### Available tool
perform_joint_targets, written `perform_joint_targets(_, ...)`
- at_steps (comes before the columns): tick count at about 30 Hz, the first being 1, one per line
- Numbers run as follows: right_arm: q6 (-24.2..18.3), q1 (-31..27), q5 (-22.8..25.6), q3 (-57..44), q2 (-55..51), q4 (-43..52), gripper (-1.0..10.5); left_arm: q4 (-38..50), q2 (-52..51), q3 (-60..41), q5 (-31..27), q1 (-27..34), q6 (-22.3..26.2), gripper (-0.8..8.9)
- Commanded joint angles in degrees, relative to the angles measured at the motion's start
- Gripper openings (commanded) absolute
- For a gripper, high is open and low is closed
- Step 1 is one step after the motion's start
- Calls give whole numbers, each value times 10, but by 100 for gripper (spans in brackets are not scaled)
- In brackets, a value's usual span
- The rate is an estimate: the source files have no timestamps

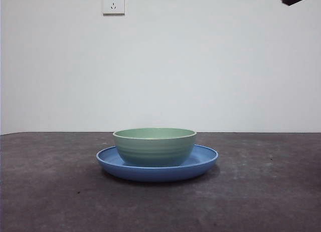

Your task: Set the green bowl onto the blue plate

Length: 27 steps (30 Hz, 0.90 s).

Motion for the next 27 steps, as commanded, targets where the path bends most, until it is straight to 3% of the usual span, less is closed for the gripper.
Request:
perform_joint_targets(1,-40,-35,5,-1,-31,44,7,-3,-1,-12,-1,2,2,10)
perform_joint_targets(8,-35,-162,32,-116,-170,219,7,-3,-1,-12,-1,2,3,10)
perform_joint_targets(13,-34,-219,61,-236,-269,332,7,-3,-1,-12,-1,2,3,10)
perform_joint_targets(22,-31,-243,121,-420,-409,464,7,-3,-1,-12,-1,2,3,10)
perform_joint_targets(27,-28,-243,152,-480,-455,472,7,-3,-1,-12,-1,2,3,10)
